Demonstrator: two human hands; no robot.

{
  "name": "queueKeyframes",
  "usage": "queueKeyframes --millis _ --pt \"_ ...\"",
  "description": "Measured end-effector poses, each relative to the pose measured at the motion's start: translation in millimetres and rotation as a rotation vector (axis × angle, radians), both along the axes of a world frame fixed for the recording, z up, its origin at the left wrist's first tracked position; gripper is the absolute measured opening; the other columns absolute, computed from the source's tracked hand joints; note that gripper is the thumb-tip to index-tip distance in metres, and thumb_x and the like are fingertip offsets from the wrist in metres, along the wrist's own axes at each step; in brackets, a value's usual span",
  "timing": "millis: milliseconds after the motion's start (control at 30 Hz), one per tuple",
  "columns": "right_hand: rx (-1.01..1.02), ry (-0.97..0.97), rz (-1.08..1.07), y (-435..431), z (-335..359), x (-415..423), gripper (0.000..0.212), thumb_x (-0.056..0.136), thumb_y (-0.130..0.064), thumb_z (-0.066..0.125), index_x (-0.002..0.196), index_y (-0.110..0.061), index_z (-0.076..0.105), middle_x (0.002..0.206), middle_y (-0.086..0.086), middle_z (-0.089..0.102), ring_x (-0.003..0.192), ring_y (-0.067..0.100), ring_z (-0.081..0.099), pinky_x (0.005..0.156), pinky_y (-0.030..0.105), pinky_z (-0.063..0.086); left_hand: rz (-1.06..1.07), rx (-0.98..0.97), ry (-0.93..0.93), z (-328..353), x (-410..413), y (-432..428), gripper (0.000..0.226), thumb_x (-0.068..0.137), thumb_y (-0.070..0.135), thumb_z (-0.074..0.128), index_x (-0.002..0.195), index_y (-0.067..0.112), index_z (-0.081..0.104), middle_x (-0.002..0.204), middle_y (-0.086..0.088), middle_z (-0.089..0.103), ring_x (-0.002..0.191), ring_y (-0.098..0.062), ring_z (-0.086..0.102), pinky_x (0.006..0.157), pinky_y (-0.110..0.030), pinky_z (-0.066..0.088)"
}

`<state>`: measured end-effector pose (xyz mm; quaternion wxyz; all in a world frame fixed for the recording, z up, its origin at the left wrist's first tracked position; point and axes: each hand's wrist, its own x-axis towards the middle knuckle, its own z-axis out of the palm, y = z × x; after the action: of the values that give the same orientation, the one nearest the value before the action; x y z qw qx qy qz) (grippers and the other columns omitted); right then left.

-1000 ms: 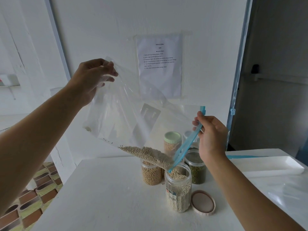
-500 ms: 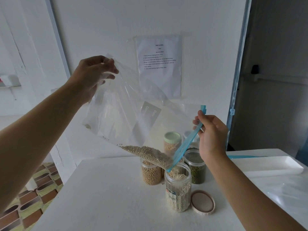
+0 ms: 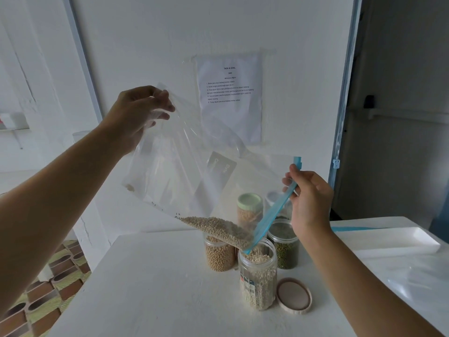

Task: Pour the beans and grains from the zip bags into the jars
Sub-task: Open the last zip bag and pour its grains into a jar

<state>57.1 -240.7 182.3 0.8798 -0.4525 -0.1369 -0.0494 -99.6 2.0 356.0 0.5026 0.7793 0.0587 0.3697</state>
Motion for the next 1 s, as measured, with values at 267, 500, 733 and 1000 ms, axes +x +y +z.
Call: queueKeyframes --millis 267,500,733,1000 --pt "0.024 0.033 -0.017 -5 -7 5 0.015 0.091 -0.021 0.075 0.080 -0.012 0.069 0.076 -0.002 0.073 0.077 0.014 0.070 0.079 0.033 0.056 -0.025 0.008 0.024 -3 9 -4 0.020 0.099 0.025 0.064 0.083 0.014 0.068 0.097 0.005 0.073 0.101 -0.021 0.068 0.107 -0.045 0.034" --pt "0.024 0.033 -0.034 -8 -8 10 0.015 0.092 -0.023 0.074 0.082 -0.013 0.070 0.077 -0.002 0.073 0.079 0.015 0.070 0.088 0.037 0.056 -0.022 0.016 0.036 -3 16 -8 0.021 0.099 0.025 0.064 0.083 0.014 0.069 0.099 0.006 0.074 0.103 -0.022 0.068 0.105 -0.044 0.035" --pt "0.009 0.034 -0.050 -6 -12 14 0.015 0.093 -0.022 0.074 0.082 -0.012 0.069 0.077 -0.002 0.072 0.078 0.014 0.069 0.089 0.038 0.057 -0.019 0.025 0.040 -4 20 -8 0.020 0.099 0.027 0.064 0.084 0.014 0.068 0.097 0.004 0.074 0.101 -0.023 0.067 0.104 -0.045 0.035" --pt "0.029 0.031 -0.034 -3 -9 12 0.015 0.092 -0.022 0.073 0.082 -0.012 0.069 0.075 -0.002 0.072 0.076 0.013 0.069 0.078 0.029 0.055 -0.006 0.066 0.032 3 19 -6 0.021 0.099 0.030 0.064 0.083 0.016 0.069 0.090 0.005 0.073 0.094 -0.020 0.066 0.103 -0.044 0.037"
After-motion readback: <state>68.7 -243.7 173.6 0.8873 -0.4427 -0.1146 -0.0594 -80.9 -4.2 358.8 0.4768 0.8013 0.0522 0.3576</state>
